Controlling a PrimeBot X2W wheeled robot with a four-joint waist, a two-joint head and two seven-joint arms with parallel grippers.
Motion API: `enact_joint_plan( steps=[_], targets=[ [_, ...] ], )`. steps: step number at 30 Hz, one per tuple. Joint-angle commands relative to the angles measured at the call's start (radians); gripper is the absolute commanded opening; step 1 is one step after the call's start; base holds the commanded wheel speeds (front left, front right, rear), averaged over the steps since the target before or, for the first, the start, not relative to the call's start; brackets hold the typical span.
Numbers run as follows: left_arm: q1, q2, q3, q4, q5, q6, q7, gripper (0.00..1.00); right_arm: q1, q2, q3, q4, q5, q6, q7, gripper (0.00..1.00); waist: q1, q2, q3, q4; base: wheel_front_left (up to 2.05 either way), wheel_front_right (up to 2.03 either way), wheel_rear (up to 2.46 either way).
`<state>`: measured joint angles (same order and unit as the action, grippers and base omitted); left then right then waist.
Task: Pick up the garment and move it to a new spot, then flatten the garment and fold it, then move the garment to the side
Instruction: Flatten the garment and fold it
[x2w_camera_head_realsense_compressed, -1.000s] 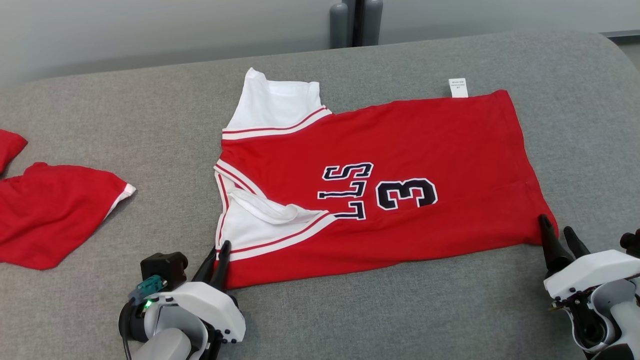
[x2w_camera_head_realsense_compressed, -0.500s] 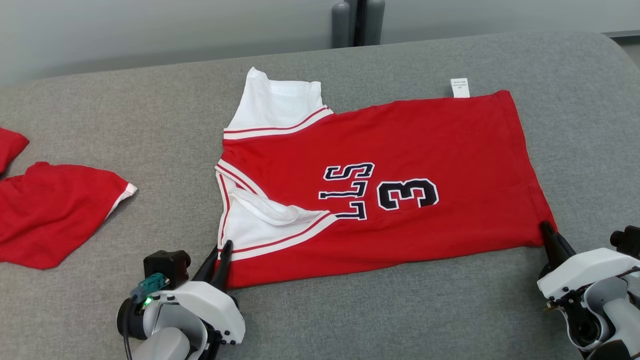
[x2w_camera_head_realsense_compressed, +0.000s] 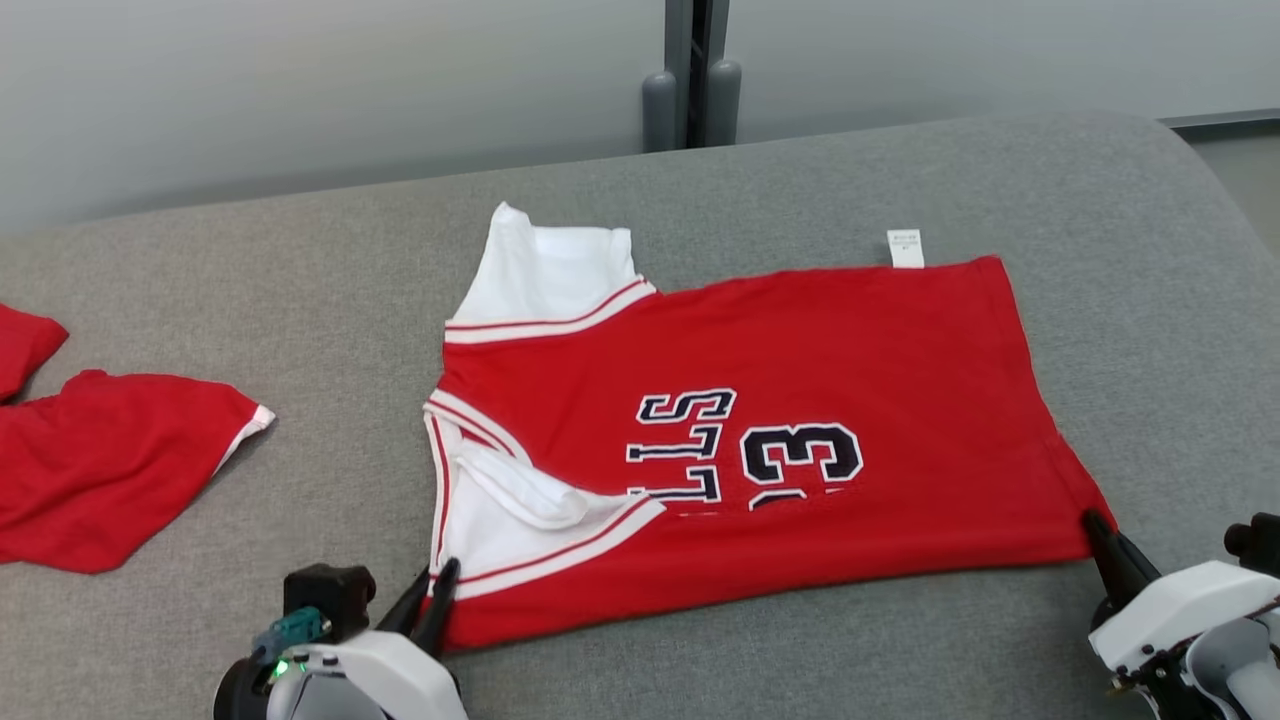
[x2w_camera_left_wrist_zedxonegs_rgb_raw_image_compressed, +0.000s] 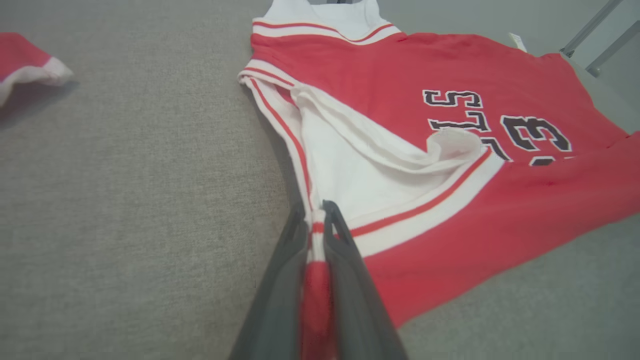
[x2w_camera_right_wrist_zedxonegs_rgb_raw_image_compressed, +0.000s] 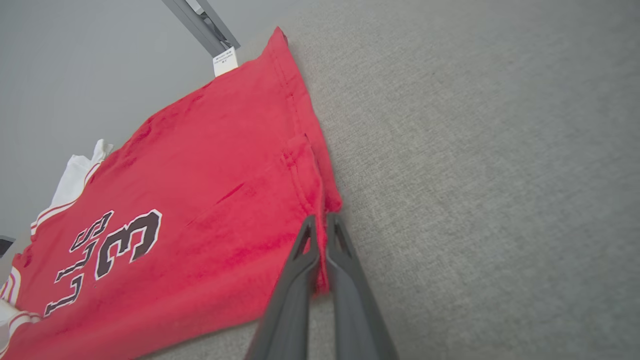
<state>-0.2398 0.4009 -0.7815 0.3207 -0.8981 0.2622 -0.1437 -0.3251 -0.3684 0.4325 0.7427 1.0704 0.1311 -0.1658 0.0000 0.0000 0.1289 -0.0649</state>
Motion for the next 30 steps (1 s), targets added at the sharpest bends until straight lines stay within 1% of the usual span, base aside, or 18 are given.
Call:
enact_joint_plan(
  steps=[1, 4, 9, 14, 15, 16, 17, 18, 21, 26, 30],
  targets=[
    [0.016, 0.020, -0.002, -0.020, -0.001, 0.006, 0.009, 0.00, 0.015, -0.017, -0.001, -0.011, 0.006, -0.001, 0.006, 0.00, 0.0000, 0.0000, -0.009, -0.006, 0.00, 0.00, 0.00],
    [0.052, 0.058, -0.013, -0.082, 0.000, 0.020, 0.034, 0.00, 0.049, -0.029, 0.006, -0.034, 0.010, -0.001, 0.032, 0.00, 0.0000, 0.0000, -0.018, -0.013, 0.00, 0.00, 0.00],
    [0.099, 0.123, -0.033, -0.189, 0.014, 0.063, 0.091, 0.00, 0.088, -0.048, 0.009, -0.080, -0.010, -0.001, 0.086, 0.00, 0.0000, 0.0000, -0.017, -0.022, 0.00, 0.00, 0.00],
    [0.123, 0.165, -0.054, -0.277, 0.019, 0.087, 0.142, 0.00, 0.124, -0.051, -0.013, -0.128, -0.036, -0.001, 0.111, 0.00, 0.0000, 0.0000, -0.005, -0.027, 0.00, 0.00, 0.00],
    [0.126, 0.168, -0.057, -0.288, 0.020, 0.091, 0.145, 0.07, 0.129, -0.047, -0.025, -0.132, -0.036, -0.001, 0.112, 0.00, 0.0000, 0.0000, -0.003, -0.027, 0.00, 0.00, 0.00],
    [0.128, 0.172, -0.060, -0.294, 0.024, 0.096, 0.151, 0.38, 0.133, -0.044, -0.036, -0.135, -0.040, -0.001, 0.109, 0.27, 0.0000, 0.0000, -0.002, -0.028, 0.00, 0.00, 0.00],
    [0.129, 0.176, -0.062, -0.300, 0.029, 0.103, 0.152, 0.87, 0.136, -0.041, -0.048, -0.139, -0.047, -0.001, 0.104, 0.84, 0.0000, 0.0000, -0.001, -0.028, 0.00, 0.00, 0.00],
    [0.129, 0.177, -0.062, -0.304, 0.029, 0.109, 0.156, 1.00, 0.139, -0.036, -0.059, -0.141, -0.050, -0.001, 0.103, 1.00, 0.0000, 0.0000, 0.001, -0.028, 0.00, 0.00, 0.00],
    [0.123, 0.179, -0.056, -0.315, 0.029, 0.121, 0.159, 1.00, 0.138, -0.029, -0.091, -0.151, -0.067, -0.001, 0.106, 1.00, 0.0000, 0.0000, 0.002, -0.029, 0.00, 0.00, 0.00],
    [0.081, 0.183, -0.014, -0.323, 0.046, 0.150, 0.121, 1.00, 0.099, -0.026, -0.151, -0.173, -0.121, -0.001, 0.082, 1.00, 0.0000, 0.0000, 0.009, -0.035, 0.00, 0.00, 0.00],
    [0.040, 0.176, 0.019, -0.322, 0.055, 0.156, 0.088, 1.00, 0.067, -0.013, -0.175, -0.199, -0.173, -0.001, 0.055, 1.00, 0.0000, 0.0000, 0.030, -0.045, 0.00, 0.00, 0.00]
  ],
)
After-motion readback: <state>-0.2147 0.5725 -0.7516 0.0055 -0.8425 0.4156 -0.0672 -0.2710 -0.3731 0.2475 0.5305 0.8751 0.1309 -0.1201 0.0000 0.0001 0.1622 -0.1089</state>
